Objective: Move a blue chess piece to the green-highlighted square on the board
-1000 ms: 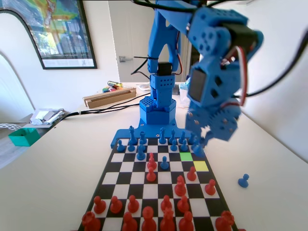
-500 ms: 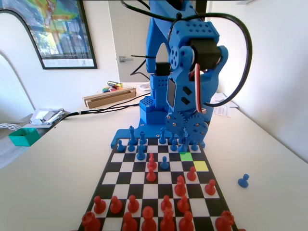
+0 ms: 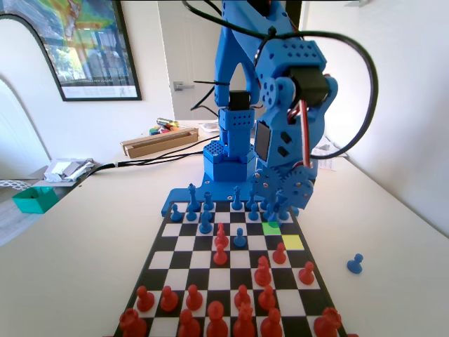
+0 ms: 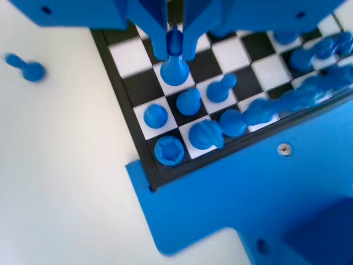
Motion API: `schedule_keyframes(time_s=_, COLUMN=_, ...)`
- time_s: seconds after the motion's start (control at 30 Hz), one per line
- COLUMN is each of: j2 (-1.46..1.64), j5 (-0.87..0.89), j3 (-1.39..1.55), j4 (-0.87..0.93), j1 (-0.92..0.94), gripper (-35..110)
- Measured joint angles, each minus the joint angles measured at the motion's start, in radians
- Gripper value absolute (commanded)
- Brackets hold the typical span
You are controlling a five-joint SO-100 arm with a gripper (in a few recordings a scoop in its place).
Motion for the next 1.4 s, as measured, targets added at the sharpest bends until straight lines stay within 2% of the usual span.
schedule_keyframes(time_s=0.27, j2=-0.034, j5=-0.005, j3=0.008, j4=-0.028, j1=0.002, gripper=1)
schedule_keyframes(time_s=0.53, j2=-0.034, j5=-0.015, j3=0.008, j4=-0.020, j1=0.003, gripper=16)
schedule_keyframes(time_s=0.87, j2=-0.032, j5=-0.058, j3=-0.051, j4=0.048, j1=0.014, gripper=18)
schedule_keyframes(time_s=1.13, j2=0.132, j5=-0.126, j3=-0.239, j4=0.314, j1=0.061, gripper=15)
schedule_keyframes(time_s=1.4, j2=0.428, j5=-0.325, j3=-0.523, j4=0.687, j1=0.153, gripper=5)
